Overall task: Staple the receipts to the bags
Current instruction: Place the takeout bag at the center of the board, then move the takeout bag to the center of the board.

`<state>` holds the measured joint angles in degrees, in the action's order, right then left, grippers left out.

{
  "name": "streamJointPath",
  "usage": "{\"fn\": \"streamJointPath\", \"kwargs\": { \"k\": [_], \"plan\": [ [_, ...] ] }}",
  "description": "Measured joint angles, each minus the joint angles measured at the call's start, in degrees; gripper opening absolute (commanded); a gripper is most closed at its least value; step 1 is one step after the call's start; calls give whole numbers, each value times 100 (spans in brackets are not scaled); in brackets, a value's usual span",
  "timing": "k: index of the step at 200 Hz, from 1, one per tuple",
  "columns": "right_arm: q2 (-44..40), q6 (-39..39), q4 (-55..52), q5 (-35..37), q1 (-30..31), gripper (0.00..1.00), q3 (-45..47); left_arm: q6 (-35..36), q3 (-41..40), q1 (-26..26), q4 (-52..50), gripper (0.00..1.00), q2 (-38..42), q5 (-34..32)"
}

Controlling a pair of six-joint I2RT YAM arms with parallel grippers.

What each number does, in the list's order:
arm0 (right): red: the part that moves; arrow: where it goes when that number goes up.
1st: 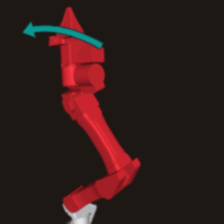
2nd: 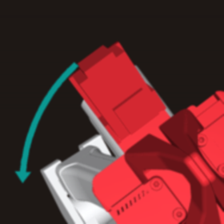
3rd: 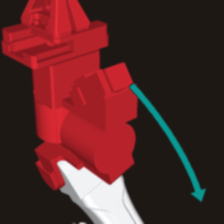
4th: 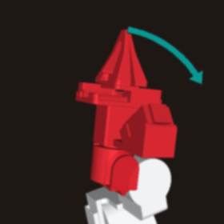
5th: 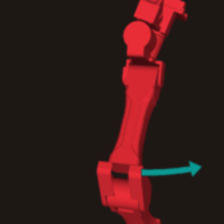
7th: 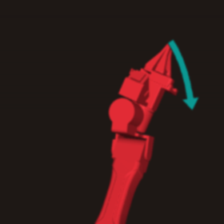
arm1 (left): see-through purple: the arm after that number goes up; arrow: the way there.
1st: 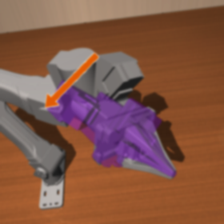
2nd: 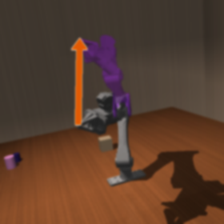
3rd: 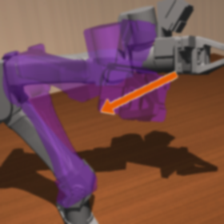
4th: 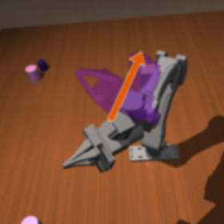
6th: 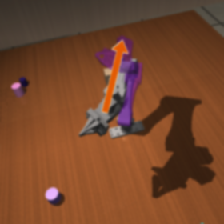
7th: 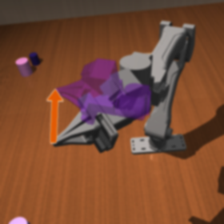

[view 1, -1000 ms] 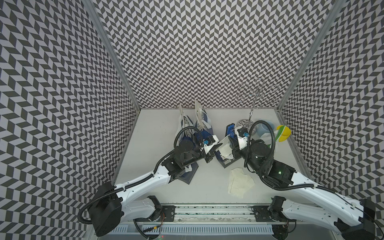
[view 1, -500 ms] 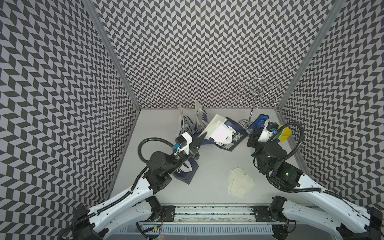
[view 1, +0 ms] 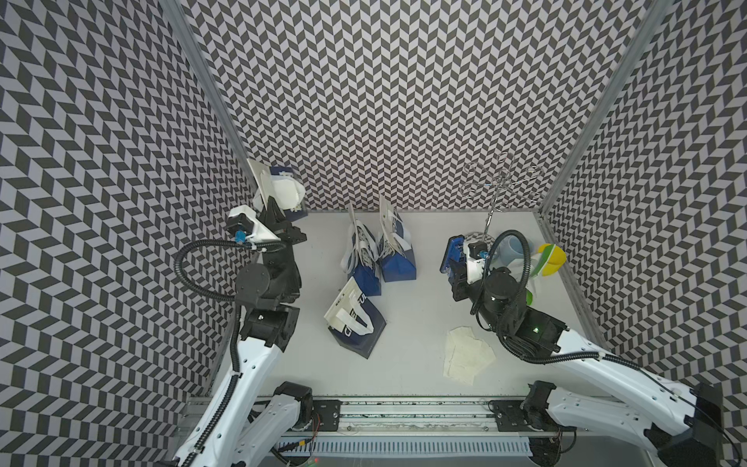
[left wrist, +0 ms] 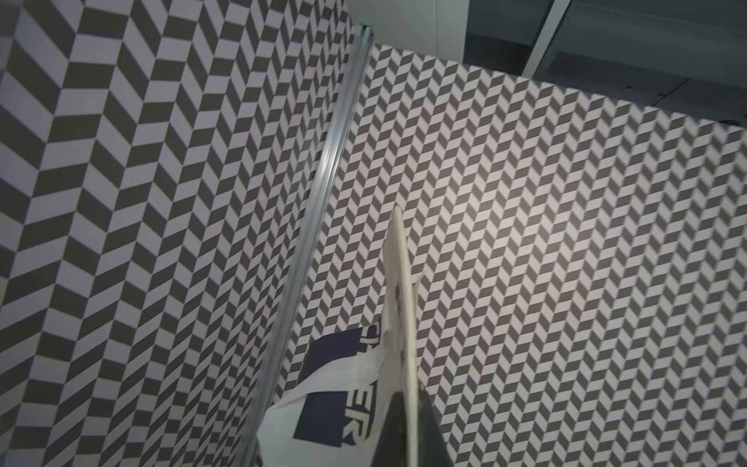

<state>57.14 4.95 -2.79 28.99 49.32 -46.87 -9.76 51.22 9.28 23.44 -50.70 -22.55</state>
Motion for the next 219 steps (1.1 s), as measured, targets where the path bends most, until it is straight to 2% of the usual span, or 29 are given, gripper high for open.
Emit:
{"fn": "streamJointPath", "kwargs": {
  "k": [15,53,102,126,130,148,166,196,219],
  "plan": [
    [4,-44,-66,-98,0,3,0,-227,-116,-262,-446,0,-157,291],
    [4,-111,-138,-236,0,3,0,-295,-461,-282,-1213,0,-518,796],
    [2,-199,-197,-317,0,3,0,-299,-389,-295,-1829,0,-1368,785],
    [-26,-234,-197,-334,0,3,4,-267,-149,-295,-2218,10,-1908,734],
    [-35,-238,-195,-334,0,3,7,-245,-120,-295,-2225,22,-1963,737],
    [-70,-251,-197,-334,0,3,31,-190,17,-295,-2291,51,-2055,807],
    [-98,-260,-195,-332,0,2,63,-136,144,-295,-2356,69,-2035,951],
    [-109,-258,-205,-326,0,2,109,-79,319,-188,-2590,71,-1703,977],
    [-109,-256,-190,-326,0,2,109,203,483,413,-2837,72,-1147,557]
  ]
}}
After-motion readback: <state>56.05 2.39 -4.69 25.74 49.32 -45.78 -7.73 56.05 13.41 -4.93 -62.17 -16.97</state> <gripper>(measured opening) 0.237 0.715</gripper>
